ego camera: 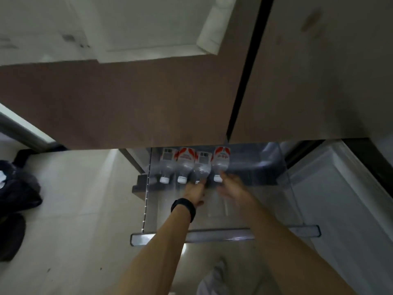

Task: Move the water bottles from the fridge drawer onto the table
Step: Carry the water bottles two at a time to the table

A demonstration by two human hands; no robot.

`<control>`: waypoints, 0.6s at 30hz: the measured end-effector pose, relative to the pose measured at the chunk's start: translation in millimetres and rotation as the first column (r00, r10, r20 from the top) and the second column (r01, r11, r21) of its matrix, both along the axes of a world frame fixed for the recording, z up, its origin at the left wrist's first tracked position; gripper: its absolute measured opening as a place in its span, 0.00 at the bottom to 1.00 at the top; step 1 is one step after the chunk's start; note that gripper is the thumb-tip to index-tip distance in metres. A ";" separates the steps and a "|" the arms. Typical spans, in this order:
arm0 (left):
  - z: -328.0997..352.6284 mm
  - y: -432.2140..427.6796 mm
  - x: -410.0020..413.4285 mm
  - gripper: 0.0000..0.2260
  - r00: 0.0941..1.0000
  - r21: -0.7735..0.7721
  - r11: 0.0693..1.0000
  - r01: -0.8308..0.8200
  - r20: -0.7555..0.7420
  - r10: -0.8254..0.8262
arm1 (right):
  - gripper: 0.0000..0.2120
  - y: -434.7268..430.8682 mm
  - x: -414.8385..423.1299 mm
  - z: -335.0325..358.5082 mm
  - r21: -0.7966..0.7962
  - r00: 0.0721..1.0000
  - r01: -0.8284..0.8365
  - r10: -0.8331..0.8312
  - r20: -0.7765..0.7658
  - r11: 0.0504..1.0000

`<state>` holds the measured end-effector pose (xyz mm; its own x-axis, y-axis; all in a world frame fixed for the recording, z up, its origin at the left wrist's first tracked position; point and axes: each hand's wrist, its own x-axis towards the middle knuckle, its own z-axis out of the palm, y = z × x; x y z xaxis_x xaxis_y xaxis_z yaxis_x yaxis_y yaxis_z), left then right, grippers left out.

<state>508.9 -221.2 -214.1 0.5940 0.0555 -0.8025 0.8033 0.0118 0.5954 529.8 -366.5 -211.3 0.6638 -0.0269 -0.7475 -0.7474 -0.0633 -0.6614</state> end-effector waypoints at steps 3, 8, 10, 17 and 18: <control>-0.9 -4.7 4.0 0.25 0.998 0.087 0.996 -0.024 0.056 0.019 | 0.12 2.9 9.2 -7.1 0.004 1.000 -0.015 0.015 0.003 1.000; 19.3 -0.1 -4.3 0.21 0.986 0.235 0.970 0.059 0.141 -0.094 | 0.17 -1.5 2.1 4.1 -0.163 0.991 -0.123 0.130 0.028 0.979; 37.7 4.7 -12.3 0.22 0.975 0.309 0.947 0.090 0.166 -0.147 | 0.17 -11.4 -12.8 19.4 -0.229 0.986 -0.134 0.152 0.063 0.964; 117.2 26.1 -41.0 0.20 0.849 0.799 0.562 0.213 0.133 -0.512 | 0.23 -54.3 -68.7 97.3 -0.784 0.884 -0.127 0.428 0.188 0.608; 124.0 29.2 -40.7 0.21 0.836 0.828 0.527 0.194 0.142 -0.530 | 0.21 -59.4 -73.0 104.5 -0.825 0.841 -0.118 0.497 0.212 0.552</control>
<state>468.2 -192.0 -90.1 0.9196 0.2472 -0.3054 0.3677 -0.8155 0.4470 456.8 -425.9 -106.8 0.9559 -0.1849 -0.2280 -0.2722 -0.8491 -0.4527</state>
